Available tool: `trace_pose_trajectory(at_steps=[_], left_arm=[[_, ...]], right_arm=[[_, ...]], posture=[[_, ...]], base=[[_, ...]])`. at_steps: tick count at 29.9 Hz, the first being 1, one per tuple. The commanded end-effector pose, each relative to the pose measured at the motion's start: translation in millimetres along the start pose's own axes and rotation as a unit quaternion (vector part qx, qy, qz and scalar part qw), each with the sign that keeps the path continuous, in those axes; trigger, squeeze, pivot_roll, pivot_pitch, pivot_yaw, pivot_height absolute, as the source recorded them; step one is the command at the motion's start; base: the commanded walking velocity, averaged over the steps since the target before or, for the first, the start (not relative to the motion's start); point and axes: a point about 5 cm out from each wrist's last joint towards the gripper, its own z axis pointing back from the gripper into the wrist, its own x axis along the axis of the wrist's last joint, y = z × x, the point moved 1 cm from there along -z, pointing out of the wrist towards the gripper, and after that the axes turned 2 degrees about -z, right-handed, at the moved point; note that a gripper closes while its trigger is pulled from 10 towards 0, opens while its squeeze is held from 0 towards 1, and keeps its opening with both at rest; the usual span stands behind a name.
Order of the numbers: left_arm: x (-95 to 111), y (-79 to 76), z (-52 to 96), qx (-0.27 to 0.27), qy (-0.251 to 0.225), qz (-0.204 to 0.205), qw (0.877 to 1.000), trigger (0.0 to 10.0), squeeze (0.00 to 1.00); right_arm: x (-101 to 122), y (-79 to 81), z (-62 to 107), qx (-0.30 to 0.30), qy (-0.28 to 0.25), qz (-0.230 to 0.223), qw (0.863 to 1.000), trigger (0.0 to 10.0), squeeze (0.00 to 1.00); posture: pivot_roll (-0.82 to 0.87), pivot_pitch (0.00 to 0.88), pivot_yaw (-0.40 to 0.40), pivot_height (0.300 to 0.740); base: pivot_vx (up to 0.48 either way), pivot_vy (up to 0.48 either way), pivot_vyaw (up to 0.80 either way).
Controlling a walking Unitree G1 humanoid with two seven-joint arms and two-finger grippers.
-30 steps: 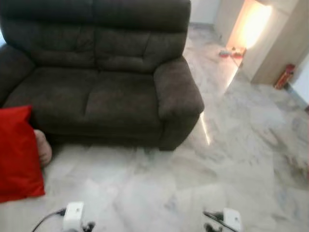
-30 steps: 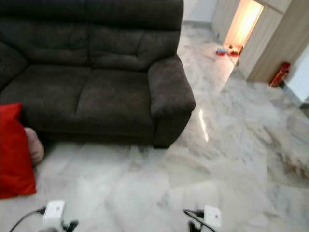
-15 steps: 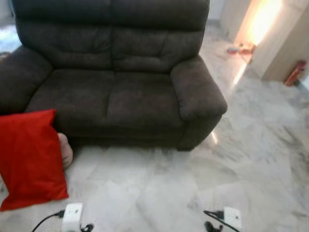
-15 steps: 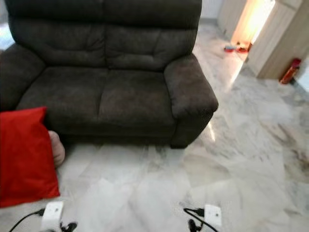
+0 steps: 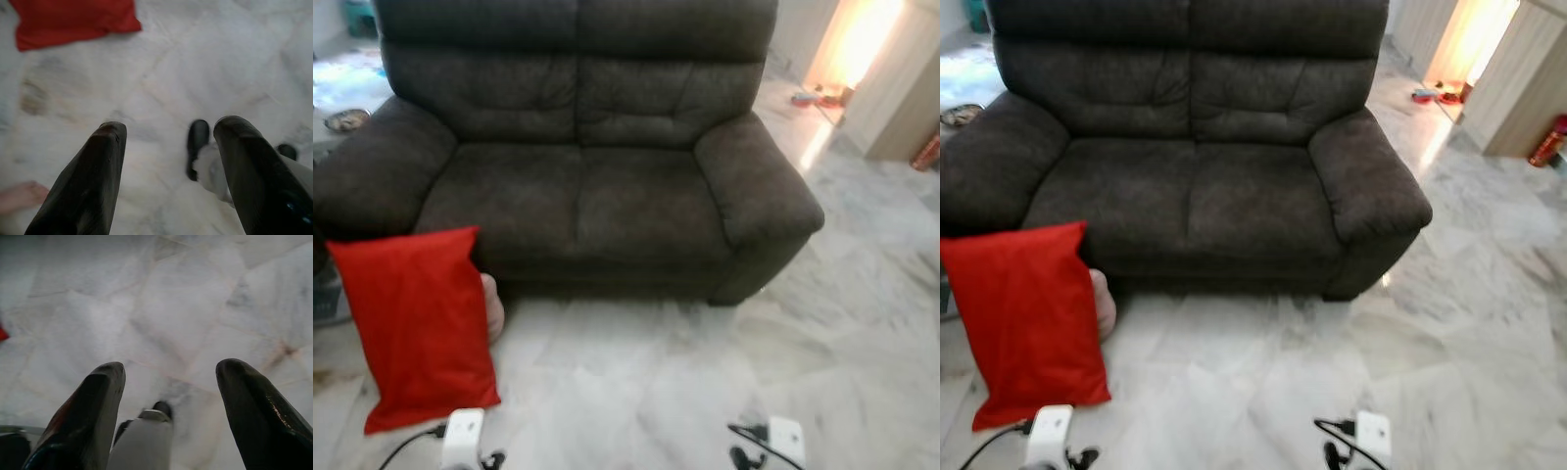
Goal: Move the pillow to the sofa from floor
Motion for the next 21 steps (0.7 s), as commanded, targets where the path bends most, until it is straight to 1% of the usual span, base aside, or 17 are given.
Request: trace_pose_trajectory(at_steps=[1,8,9,11,18,21], left_arm=[[-3.4,-6.7,-0.4,-0.006,0.007,0.008,1.0,10.0,0.0],[-1.9,-6.6,-0.7,-0.004,0.006,0.012,1.0,10.0,0.0],[-1.6,-6.3,-0.7,-0.004,0.006,0.012,1.0,10.0,0.0],[-1.5,-6.1,-0.7,-0.003,0.006,0.012,1.0,10.0,0.0],[-2.4,-6.6,-0.6,-0.004,0.007,0.012,1.0,10.0,0.0],[-3.3,-6.9,-0.5,-0.005,0.007,0.011,1.0,10.0,0.0]], right_arm=[[-3.9,-10.8,2.8,-0.015,0.006,-0.003,1.0,10.0,0.0],[-2.5,-9.8,2.1,-0.013,0.009,0.005,1.0,10.0,0.0],[-1.3,-9.5,1.9,-0.013,0.008,0.019,1.0,10.0,0.0],[-0.3,-9.5,1.8,-0.013,0.005,0.027,1.0,10.0,0.0],[-1.9,-9.8,2.1,-0.01,0.009,0.021,1.0,10.0,0.0],[-3.7,-9.8,2.4,-0.008,0.012,0.012,1.0,10.0,0.0]], posture=[[0.11,0.054,-0.055,0.74],[0.12,0.044,-0.06,0.74],[0.12,0.04,-0.059,0.74],[0.12,0.036,-0.056,0.74],[0.13,0.031,-0.058,0.74],[0.12,0.032,-0.059,0.74]], base=[[0.0,0.469,0.0],[0.0,0.469,0.0],[0.0,0.469,0.0],[0.0,0.469,0.0],[0.0,0.469,0.77],[0.0,0.467,0.0]])
